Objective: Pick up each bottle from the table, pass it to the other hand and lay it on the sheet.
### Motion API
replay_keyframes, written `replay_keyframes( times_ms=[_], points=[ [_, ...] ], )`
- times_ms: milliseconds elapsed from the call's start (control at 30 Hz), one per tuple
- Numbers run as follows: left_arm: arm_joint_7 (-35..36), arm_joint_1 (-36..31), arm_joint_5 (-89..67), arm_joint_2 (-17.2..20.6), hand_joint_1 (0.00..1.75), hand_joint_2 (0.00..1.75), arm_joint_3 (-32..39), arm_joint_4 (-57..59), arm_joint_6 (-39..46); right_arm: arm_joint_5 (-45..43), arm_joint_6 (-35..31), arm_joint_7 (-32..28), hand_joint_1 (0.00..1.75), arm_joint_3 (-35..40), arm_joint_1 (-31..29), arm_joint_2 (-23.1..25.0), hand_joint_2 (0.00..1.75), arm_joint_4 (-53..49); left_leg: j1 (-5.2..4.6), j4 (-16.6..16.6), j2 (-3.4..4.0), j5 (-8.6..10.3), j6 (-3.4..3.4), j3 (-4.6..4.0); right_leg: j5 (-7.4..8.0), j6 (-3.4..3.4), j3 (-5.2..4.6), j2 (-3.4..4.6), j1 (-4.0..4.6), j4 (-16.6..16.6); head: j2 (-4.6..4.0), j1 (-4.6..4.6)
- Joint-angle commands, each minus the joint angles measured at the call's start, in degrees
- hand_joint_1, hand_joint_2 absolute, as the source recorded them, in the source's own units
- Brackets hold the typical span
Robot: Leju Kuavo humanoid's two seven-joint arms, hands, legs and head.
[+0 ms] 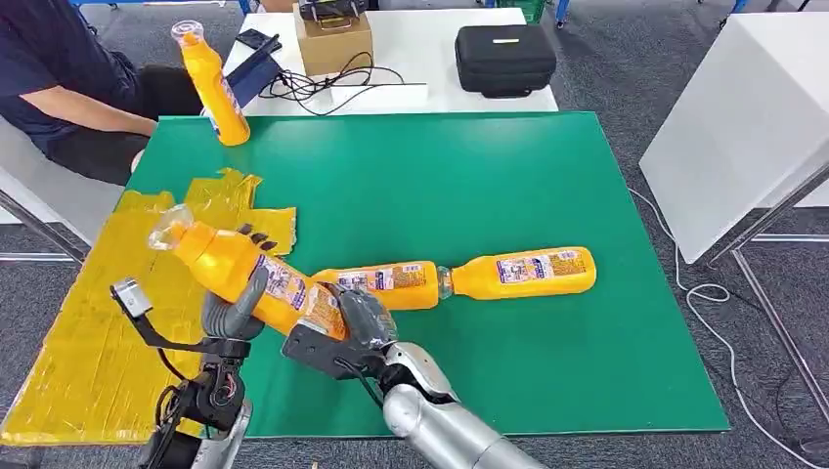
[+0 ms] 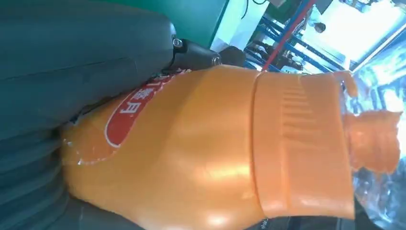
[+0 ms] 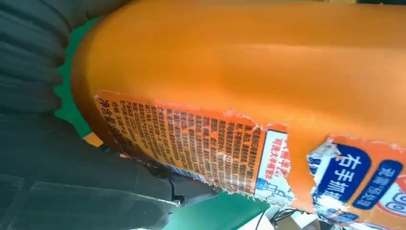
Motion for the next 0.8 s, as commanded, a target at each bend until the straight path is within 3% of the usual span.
replay_keyframes(
  times_ms=[33, 267, 300, 333, 400, 433, 500, 567, 667, 800],
  points=[
    [-0.1, -5.0, -0.6, -0.8, 1.75, 1.75, 0.3, 3.5, -0.4, 4.1, 1.0, -2.0, 1.75, -2.4, 1.4, -1.2, 1.75, 3.7, 0.06, -0.1, -0.26, 0.01, -0.03, 0.14, -0.05, 0.06, 0.26, -0.32, 0.06, -0.1, 0.00, 0.00],
    [-0.6, -3.7, -1.9, -0.4, 1.75, 1.75, 1.2, 1.2, 0.4, 5.1, 2.7, -1.6, 1.75, -7.2, 1.8, -3.3, 1.75, -3.5, 0.11, 0.0, -0.22, -0.04, -0.02, 0.14, -0.06, 0.09, 0.29, -0.31, 0.12, -0.1, 0.00, 0.00],
    [-1.0, -3.7, -2.8, -0.3, 1.75, 1.75, 1.4, 1.1, 1.1, 4.7, 2.5, -1.9, 0.00, -7.9, 2.1, -3.4, 1.75, -4.5, 0.05, 0.0, -0.16, 0.01, -0.01, 0.03, -0.02, 0.06, 0.13, -0.22, 0.06, -0.1, 0.00, 0.02],
    [-3.0, -3.8, -6.7, -0.1, 1.75, 1.75, 1.9, 0.5, 3.5, 3.3, 3.6, -2.4, 0.00, -9.3, 2.5, -4.3, 0.00, -7.2, 0.07, 0.0, -0.21, -0.03, -0.02, 0.12, -0.06, 0.09, 0.25, -0.30, 0.08, -0.1, 0.00, 0.00],
    [-8.1, -4.1, -18.2, 0.3, 1.75, 1.75, 3.6, -1.5, 11.4, 3.1, 4.5, -1.7, 0.00, -11.5, 3.5, -6.7, 0.00, -14.4, 0.08, 0.0, -0.21, -0.02, -0.01, 0.07, -0.05, 0.09, 0.23, -0.30, 0.09, -0.1, 0.00, 0.02],
    [-11.4, -4.5, -28.2, 0.4, 1.75, 1.75, 5.1, -3.2, 19.3, 3.6, 4.7, -0.9, 0.00, -13.6, 5.0, -8.4, 0.00, -20.7, 0.07, 0.0, -0.19, 0.00, -0.01, -0.03, -0.03, 0.07, 0.10, -0.26, 0.08, 0.0, 0.00, 0.02],
    [-12.0, -5.5, -37.5, 0.3, 1.75, 1.75, 6.9, -5.2, 26.0, 4.6, 6.9, 0.8, 0.00, -17.0, 8.0, -10.7, 0.00, -30.3, 0.12, 0.1, -0.21, -0.08, -0.02, 0.01, -0.09, 0.11, 0.20, -0.32, 0.13, 0.0, 0.00, 0.00],
    [-11.4, -5.6, -37.7, 0.3, 1.75, 1.75, 7.4, -5.6, 25.7, 5.1, 8.2, 1.5, 0.00, -17.8, 8.7, -11.0, 0.00, -32.2, 0.06, 0.1, -0.22, 0.01, -0.01, -0.14, -0.03, 0.06, 0.00, -0.26, 0.07, 0.0, 0.00, 0.00],
    [-14.7, -7.0, -56.8, 0.5, 1.75, 1.75, 8.3, -5.7, 41.8, 6.1, 8.2, 1.0, 0.00, -21.1, 11.4, -11.3, 0.00, -38.1, 0.04, 0.0, -0.30, -0.04, -0.02, -0.01, -0.08, 0.08, 0.17, -0.34, 0.05, 0.0, 0.00, 0.00],
    [-13.8, -10.1, -67.5, 4.0, 1.75, 1.75, 8.4, -3.7, 50.5, 6.4, 9.0, 0.5, 0.00, -24.4, 13.1, -12.7, 0.00, -42.0, 0.07, 0.1, -0.32, -0.03, -0.03, -0.02, -0.08, 0.07, 0.16, -0.35, 0.08, 0.0, 0.00, 0.02]
  ],
)
